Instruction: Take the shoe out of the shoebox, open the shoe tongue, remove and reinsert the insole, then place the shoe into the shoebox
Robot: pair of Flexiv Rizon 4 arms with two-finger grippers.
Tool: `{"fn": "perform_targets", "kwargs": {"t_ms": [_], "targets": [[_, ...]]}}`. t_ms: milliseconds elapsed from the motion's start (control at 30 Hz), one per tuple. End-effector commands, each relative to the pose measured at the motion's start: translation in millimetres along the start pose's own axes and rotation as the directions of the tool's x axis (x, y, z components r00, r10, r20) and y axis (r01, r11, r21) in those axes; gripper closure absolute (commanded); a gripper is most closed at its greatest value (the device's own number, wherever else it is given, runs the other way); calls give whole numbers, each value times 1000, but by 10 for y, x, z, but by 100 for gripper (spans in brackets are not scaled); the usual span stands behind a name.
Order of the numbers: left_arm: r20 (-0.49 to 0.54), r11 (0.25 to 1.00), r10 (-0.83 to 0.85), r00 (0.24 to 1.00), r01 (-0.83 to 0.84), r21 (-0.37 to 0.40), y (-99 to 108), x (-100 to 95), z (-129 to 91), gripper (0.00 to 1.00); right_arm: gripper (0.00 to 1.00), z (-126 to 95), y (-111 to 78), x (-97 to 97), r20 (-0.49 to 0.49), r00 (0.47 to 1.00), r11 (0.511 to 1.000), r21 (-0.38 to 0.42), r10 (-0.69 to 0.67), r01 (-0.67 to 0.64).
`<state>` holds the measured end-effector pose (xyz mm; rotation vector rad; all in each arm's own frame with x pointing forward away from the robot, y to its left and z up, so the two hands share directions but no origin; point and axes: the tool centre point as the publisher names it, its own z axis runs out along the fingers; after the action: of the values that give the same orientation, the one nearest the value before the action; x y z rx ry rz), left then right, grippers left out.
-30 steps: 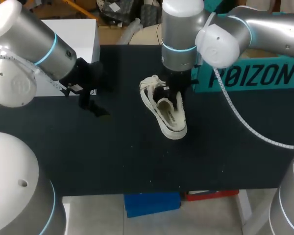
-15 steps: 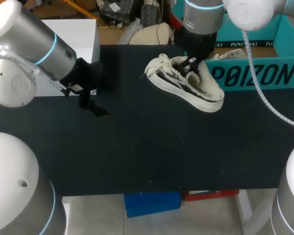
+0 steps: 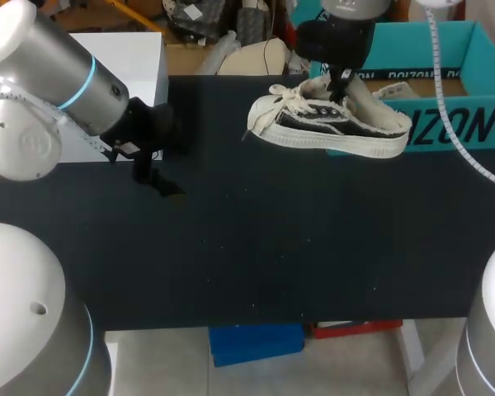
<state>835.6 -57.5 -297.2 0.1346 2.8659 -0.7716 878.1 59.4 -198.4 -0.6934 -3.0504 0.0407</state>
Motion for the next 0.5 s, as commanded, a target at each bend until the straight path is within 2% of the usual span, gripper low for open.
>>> {"fn": "perform_targets", "kwargs": {"t_ms": [33,433,500], "targets": [[1,1000,1,1000,-1,1,6,4,0,0,100,-18,21,-8,-3,1000,1000,5,0,0],[1,1000,1,1000,-1,1,6,4,0,0,100,-18,21,-8,-3,1000,1000,5,0,0],[1,1000,1,1000,-1,1,6,4,0,0,100,-14,55,-135,31,999,1000,5,-23,23]]}}
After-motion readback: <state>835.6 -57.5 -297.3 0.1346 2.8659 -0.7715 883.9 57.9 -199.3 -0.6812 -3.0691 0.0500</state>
